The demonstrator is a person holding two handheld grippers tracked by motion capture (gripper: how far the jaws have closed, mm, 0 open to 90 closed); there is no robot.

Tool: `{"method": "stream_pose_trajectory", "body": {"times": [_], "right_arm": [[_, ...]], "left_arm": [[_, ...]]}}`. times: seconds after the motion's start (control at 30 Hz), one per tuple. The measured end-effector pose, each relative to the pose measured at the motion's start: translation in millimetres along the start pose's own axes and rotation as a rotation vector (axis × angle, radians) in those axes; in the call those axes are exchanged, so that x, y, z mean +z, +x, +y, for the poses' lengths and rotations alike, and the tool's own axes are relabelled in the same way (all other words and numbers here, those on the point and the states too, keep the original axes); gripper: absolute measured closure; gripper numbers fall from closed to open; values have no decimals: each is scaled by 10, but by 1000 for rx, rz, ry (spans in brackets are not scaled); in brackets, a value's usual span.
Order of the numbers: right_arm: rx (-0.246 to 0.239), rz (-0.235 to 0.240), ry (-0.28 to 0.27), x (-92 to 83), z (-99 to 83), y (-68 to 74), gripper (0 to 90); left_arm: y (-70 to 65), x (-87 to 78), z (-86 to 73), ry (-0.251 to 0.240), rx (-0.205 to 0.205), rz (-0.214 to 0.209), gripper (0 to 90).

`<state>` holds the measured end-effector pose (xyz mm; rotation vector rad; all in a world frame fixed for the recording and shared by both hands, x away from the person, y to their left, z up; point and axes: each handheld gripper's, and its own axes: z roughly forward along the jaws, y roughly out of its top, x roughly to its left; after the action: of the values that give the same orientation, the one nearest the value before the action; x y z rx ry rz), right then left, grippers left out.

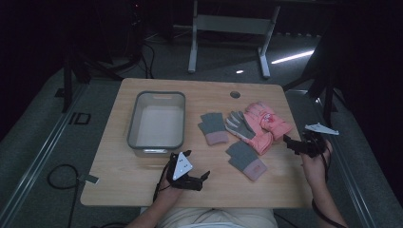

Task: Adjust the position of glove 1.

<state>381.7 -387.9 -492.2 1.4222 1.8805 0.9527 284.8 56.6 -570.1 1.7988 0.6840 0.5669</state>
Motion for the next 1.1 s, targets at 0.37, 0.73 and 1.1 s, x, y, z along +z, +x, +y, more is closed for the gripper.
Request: {"method": "stream_pose_trajectory", "body": {"times": [0.37,0.73,1.1], "right_arm": [[-13,100,13,118,413,279,114],[-53,187,-35,245,695,686,137],[-161,235,-64,431,866,1179,218]], "left_arm": [[5,0,0,-1,-2,-9,3],[-3,2,1,-1,10,-18,3],[7,0,0,-4,0,-28,2]]}}
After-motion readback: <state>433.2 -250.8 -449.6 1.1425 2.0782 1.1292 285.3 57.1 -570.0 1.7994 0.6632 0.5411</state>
